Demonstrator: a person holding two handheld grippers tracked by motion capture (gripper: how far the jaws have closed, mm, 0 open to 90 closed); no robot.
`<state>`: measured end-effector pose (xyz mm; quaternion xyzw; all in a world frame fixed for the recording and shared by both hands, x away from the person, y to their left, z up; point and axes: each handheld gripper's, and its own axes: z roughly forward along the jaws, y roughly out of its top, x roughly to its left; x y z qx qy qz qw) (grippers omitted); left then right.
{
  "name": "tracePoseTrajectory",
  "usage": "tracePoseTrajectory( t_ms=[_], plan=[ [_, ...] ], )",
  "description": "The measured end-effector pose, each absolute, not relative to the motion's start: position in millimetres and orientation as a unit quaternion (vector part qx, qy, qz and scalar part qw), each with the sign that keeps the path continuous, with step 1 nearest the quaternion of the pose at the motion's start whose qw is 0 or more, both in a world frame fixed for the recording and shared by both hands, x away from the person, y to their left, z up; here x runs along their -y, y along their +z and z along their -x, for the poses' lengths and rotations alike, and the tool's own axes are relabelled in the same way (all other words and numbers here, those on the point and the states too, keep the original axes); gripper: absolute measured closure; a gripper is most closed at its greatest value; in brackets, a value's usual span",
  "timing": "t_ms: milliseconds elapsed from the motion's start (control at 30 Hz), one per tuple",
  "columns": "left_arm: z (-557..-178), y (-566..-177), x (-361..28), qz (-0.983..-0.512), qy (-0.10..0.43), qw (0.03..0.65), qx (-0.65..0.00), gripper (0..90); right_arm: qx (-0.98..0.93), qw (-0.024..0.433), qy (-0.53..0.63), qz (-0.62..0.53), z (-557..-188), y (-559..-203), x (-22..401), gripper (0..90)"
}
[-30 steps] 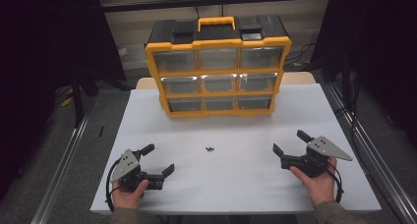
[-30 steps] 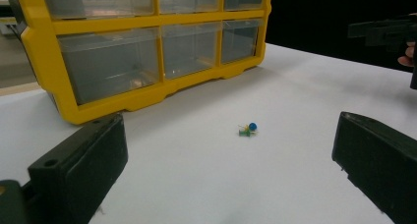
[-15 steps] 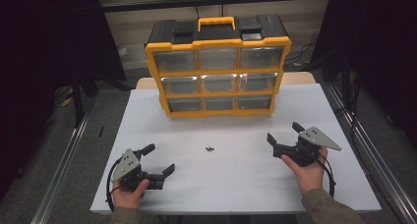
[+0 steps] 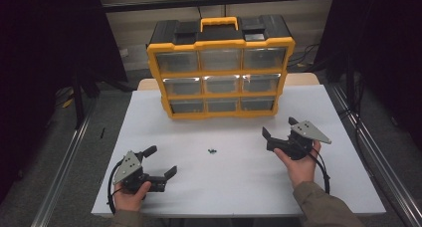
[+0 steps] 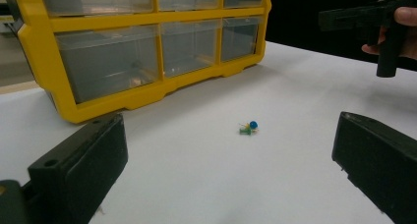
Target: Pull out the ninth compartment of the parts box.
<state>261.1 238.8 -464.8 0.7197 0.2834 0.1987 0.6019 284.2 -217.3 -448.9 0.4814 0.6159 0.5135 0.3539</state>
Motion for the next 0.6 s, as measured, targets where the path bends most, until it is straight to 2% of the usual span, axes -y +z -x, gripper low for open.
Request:
tracePoseTrajectory(
  t_ms=[400,467,600],
  plan=[
    [-261.7,-464.3,-240.9,-0.732,0.202,0.59,-0.274,0.2,-0.612,0.37,0.503,-0.486,-301.2,-447.4,209.4,2.9],
    [-261.4,-464.9,-237.6,-0.716,0.198,0.606,-0.285,0.2,-0.609,0.374,0.5,-0.489,-303.8,-446.7,208.2,2.9],
    [-262.3,-464.0,-241.3,-0.732,0.204,0.591,-0.273,0.2,-0.613,0.382,0.492,-0.487,-308.9,-445.7,205.7,3.0]
  ],
)
